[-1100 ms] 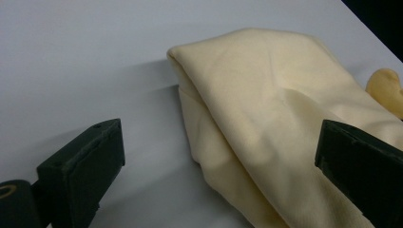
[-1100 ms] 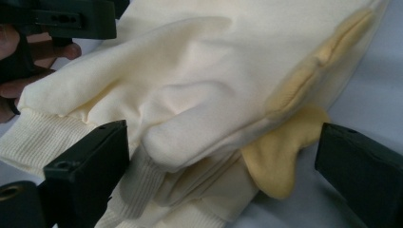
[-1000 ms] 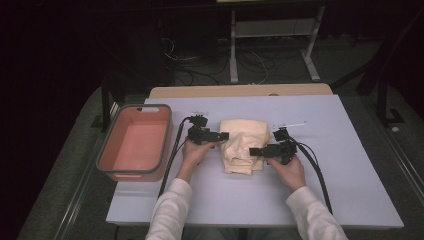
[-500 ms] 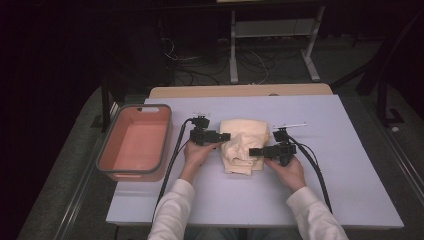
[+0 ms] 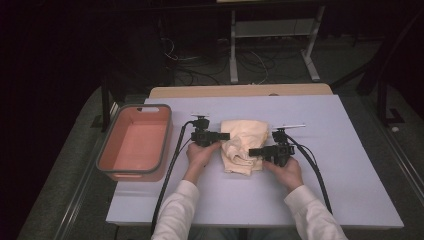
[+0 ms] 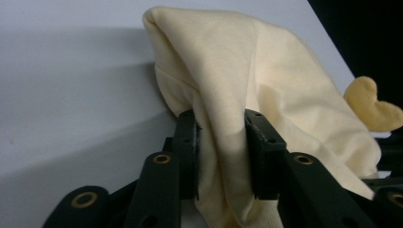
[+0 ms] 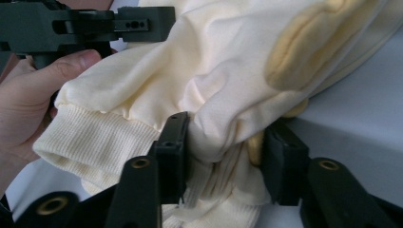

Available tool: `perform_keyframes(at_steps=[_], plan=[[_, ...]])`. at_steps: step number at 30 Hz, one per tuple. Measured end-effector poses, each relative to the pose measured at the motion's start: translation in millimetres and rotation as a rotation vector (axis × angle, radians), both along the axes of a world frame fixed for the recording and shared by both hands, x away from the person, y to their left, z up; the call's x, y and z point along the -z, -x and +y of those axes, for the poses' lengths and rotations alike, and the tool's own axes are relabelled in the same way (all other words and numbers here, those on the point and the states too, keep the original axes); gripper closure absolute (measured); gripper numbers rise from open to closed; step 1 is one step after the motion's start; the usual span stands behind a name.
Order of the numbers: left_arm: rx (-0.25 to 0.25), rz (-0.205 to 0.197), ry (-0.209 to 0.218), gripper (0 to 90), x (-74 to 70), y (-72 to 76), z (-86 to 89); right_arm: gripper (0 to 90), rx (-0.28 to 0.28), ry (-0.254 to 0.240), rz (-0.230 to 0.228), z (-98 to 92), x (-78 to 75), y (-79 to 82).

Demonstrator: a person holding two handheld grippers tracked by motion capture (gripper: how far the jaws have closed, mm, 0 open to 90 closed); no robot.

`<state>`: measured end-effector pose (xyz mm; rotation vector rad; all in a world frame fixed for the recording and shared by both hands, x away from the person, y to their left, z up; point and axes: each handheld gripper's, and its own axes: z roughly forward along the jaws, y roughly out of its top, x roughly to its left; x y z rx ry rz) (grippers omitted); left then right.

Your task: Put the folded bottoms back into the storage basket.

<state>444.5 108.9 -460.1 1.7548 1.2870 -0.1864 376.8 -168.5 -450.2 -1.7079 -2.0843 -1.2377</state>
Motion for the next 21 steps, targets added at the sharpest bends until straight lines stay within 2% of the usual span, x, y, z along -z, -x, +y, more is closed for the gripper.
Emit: perform_keyframes(at_steps=[5,11,15,21], plan=[[-0.003,-0.019,-0.016,74.1,-2.3,2.0,-2.9,63.0,-0.002,0.013,-0.018,1.5,-1.7,2.1],[-0.008,-0.037,-0.019,75.7,-3.5,4.1,-3.9,64.4,-0.002,0.031,-0.043,3.2,-3.6,4.4],[-0.013,-0.047,-0.025,76.2,-5.5,5.7,-4.6,65.1,0.002,0.032,-0.045,2.7,-4.9,4.9],[0.0,-0.065,-0.034,76.6,-19.3,7.4,-5.3,66.2,-0.009,0.024,-0.043,0.6,-12.0,4.8]])
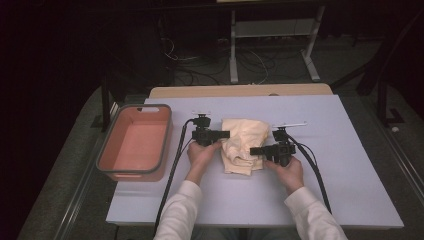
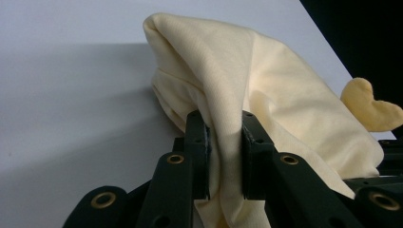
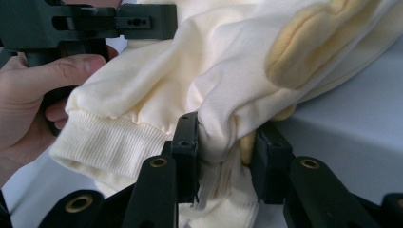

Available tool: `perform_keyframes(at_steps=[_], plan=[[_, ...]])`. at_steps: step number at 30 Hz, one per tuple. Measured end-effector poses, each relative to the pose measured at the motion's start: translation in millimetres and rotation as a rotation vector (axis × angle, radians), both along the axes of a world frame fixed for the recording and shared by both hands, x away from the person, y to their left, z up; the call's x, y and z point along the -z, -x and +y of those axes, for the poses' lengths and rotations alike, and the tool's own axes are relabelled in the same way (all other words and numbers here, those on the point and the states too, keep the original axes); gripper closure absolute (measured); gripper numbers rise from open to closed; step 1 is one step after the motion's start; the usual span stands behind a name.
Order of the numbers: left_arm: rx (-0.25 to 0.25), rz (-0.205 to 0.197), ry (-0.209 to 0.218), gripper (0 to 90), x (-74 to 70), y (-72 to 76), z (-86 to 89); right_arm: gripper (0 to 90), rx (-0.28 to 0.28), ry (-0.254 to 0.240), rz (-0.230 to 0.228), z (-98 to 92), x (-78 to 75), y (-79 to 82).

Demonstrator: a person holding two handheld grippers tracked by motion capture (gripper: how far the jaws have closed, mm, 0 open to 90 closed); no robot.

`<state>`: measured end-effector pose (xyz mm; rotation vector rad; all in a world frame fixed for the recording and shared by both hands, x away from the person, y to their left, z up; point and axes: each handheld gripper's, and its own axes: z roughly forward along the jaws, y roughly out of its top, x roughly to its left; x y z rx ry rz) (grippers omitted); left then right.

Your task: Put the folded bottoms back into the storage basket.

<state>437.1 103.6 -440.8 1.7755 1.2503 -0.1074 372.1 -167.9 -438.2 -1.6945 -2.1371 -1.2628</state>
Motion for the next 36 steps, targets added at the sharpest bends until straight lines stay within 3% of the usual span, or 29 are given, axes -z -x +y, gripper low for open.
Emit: perform_keyframes(at_steps=[8,16,36], plan=[[0.006,-0.023,-0.003,76.6,-14.5,3.3,2.1,66.7,-0.005,0.001,-0.013,1.4,-8.6,1.9],[-0.001,-0.05,0.02,76.6,-30.4,6.0,6.4,67.0,-0.002,-0.004,-0.035,4.1,-22.2,3.1],[0.004,-0.115,0.005,76.6,-76.0,9.9,11.8,67.2,-0.007,-0.023,-0.083,8.2,-56.2,3.5]])
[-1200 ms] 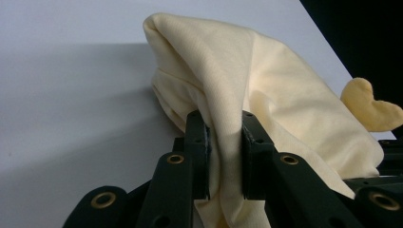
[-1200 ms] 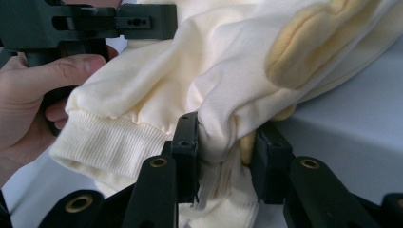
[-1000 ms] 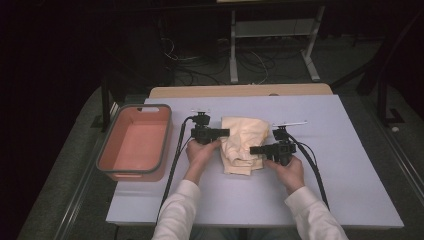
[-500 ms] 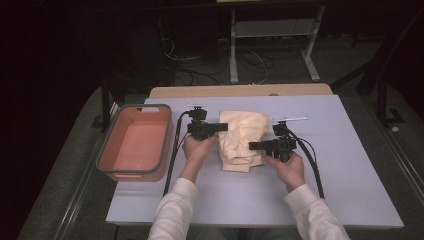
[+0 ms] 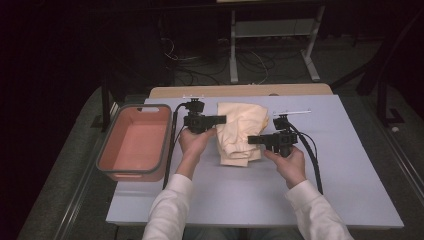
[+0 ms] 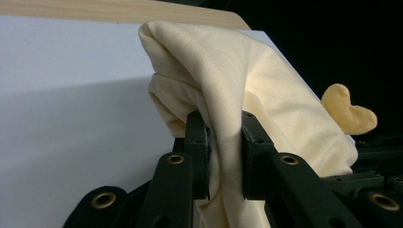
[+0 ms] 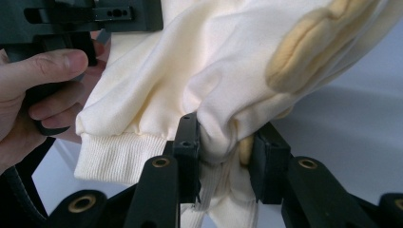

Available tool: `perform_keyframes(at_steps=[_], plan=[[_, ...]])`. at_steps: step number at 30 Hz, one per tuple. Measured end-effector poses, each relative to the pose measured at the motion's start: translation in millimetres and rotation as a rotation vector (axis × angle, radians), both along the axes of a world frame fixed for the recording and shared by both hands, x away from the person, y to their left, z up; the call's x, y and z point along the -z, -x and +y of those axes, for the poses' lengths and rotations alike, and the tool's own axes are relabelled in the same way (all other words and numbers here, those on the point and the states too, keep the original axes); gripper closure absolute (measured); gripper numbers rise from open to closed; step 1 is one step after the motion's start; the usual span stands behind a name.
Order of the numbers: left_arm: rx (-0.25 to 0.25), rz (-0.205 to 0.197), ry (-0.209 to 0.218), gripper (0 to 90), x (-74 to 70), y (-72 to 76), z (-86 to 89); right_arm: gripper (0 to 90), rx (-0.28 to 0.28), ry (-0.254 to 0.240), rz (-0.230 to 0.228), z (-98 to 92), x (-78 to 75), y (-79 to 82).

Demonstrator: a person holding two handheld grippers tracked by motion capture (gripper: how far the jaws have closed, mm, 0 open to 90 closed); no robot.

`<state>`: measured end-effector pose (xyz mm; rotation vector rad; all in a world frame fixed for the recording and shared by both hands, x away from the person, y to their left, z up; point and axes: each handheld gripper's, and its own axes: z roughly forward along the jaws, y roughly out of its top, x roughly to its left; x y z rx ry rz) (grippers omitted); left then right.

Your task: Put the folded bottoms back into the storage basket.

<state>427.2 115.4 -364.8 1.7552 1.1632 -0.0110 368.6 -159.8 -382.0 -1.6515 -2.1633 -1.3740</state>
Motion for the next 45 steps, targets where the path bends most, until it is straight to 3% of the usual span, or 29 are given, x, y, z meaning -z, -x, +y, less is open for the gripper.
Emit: perform_keyframes(at_steps=[28,45], plan=[[-0.012,-0.06,0.0,76.6,-46.3,5.0,15.0,67.1,-0.015,-0.014,-0.059,13.4,-40.8,0.3],[-0.034,-0.108,-0.014,76.6,-76.9,12.2,38.9,67.0,-0.051,-0.018,-0.107,37.2,-67.0,-0.8]])
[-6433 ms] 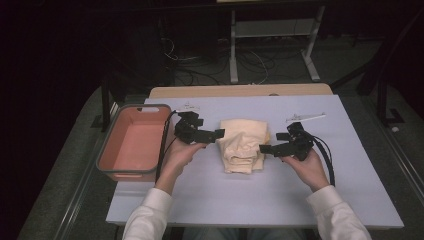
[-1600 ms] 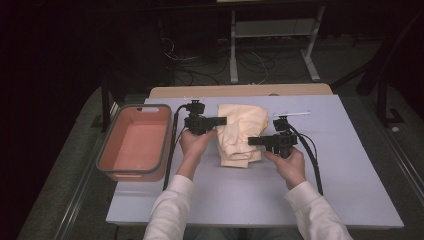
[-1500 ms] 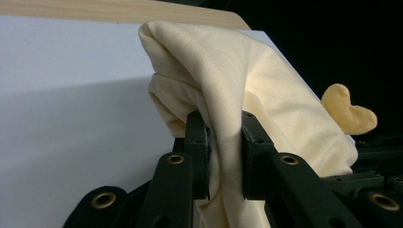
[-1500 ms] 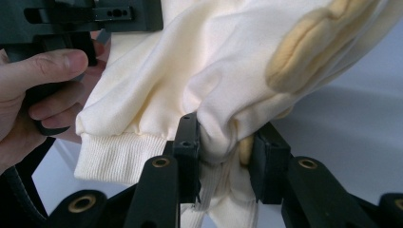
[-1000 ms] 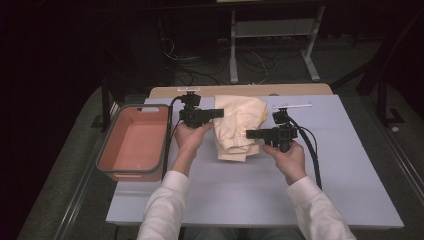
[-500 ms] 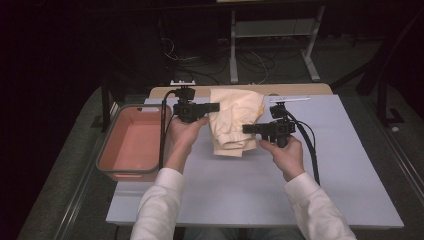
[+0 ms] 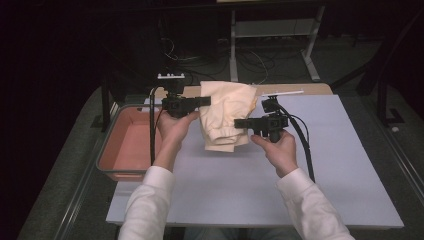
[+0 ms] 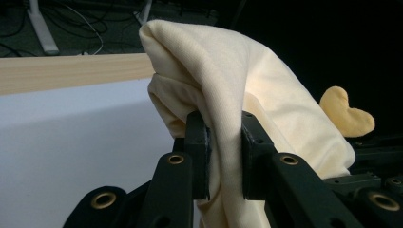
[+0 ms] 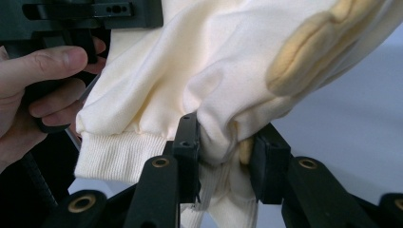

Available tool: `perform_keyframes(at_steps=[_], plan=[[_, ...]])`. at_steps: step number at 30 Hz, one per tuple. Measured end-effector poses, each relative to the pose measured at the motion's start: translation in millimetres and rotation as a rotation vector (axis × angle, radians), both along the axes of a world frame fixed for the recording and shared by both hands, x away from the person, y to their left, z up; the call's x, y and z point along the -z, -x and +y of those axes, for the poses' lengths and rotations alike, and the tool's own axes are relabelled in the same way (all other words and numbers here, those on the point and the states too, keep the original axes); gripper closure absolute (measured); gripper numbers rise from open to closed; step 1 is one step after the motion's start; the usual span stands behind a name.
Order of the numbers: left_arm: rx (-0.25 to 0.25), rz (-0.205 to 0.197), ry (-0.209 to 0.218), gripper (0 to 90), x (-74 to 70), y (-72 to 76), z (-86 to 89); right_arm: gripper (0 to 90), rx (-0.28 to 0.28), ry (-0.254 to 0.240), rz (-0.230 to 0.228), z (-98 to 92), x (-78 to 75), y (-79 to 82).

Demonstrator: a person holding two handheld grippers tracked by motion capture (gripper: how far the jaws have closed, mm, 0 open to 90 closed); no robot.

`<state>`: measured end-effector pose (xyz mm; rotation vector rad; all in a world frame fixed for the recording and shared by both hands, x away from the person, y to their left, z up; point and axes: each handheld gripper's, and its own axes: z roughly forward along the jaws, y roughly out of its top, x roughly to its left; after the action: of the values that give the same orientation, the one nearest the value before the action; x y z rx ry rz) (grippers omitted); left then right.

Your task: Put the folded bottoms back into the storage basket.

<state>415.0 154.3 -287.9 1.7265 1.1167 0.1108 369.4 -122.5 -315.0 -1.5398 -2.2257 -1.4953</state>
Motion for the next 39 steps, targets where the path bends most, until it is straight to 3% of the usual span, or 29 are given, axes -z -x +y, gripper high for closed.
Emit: perform_keyframes(at_steps=[19,23,39], plan=[[-0.041,-0.026,0.002,76.5,-11.9,7.8,41.2,67.0,-0.043,0.01,-0.027,38.1,-11.2,-4.9],[-0.046,-0.036,0.022,76.5,-15.2,9.7,51.6,66.9,-0.054,0.011,-0.035,46.5,-15.6,-6.4],[-0.083,-0.056,0.004,76.5,-29.8,14.2,82.2,66.9,-0.086,0.015,-0.058,79.7,-27.4,-11.8]])
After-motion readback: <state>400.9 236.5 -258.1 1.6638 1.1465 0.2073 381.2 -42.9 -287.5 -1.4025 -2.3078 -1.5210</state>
